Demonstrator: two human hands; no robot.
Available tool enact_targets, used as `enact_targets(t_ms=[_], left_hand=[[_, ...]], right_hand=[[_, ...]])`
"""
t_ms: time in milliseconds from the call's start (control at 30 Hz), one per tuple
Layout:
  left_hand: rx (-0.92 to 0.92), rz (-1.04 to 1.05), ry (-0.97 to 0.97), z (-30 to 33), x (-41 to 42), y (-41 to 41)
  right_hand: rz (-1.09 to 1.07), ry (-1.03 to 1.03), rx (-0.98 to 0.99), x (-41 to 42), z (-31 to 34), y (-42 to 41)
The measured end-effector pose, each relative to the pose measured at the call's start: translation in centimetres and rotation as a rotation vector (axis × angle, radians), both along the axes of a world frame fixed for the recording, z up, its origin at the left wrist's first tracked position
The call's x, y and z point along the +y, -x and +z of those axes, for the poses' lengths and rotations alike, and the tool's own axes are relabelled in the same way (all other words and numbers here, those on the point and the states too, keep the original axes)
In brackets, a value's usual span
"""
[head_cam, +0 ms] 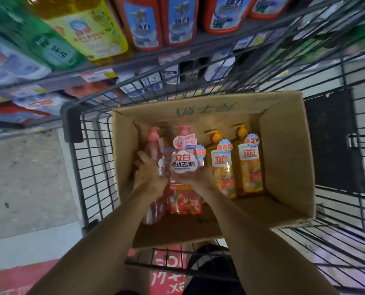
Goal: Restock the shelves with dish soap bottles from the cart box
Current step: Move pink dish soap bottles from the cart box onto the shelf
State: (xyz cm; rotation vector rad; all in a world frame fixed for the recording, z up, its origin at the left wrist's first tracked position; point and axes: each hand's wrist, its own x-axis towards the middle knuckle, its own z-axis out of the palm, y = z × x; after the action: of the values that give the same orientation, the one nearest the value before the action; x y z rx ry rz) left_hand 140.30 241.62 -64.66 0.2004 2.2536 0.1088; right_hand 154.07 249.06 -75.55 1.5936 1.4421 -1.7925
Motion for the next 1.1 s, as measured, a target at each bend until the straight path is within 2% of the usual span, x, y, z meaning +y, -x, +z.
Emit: enact_targets(t_ms=[100, 167, 300, 400, 533, 733, 933, 1033, 1100], left_hand=[[0.008, -0.011, -0.122, 2.8, -0.9, -1.6], [-0.03, 0.045, -0.237, 5.0, -1.4, -1.8], [-0.152, 0.174, -0.439, 9.5, -3.1, -0.6], [-0.234, 0.305, -0.605, 13.3, -5.1, 0.7], [-0.278, 0.35, -0.777, 19.1, -8.1, 2.5], [-0.029, 0.286, -1.004, 27.5, -16.7, 5.4], [0.252, 0.344, -1.173, 35.4, -29.5, 8.0], [0.435, 0.467, -1.215, 39.4, -38.3, 8.0], [0.46, 0.546, -1.238, 40.5, -41.7, 8.4]], right_hand=[[0.023, -0.08, -0.017, 0.1, 2.2, -1.0], [0.027, -0.122, 0.079, 1.3, 6.0, -0.8], [-0.045, -0.054, 0.136, 3.6, 13.2, -1.6], [0.002, -0.037, 0.236, 4.2, 18.3, -1.5], [0.021, -0.062, 0.28, 3.3, 24.6, 0.7], [0.062, -0.171, 0.435, -3.9, 33.5, 5.8], [0.205, -0.247, 0.636, -14.1, 39.9, 12.5], [0.316, -0.276, 0.787, -21.6, 44.2, 16.3], [0.379, -0.252, 0.863, -24.2, 45.9, 18.2]])
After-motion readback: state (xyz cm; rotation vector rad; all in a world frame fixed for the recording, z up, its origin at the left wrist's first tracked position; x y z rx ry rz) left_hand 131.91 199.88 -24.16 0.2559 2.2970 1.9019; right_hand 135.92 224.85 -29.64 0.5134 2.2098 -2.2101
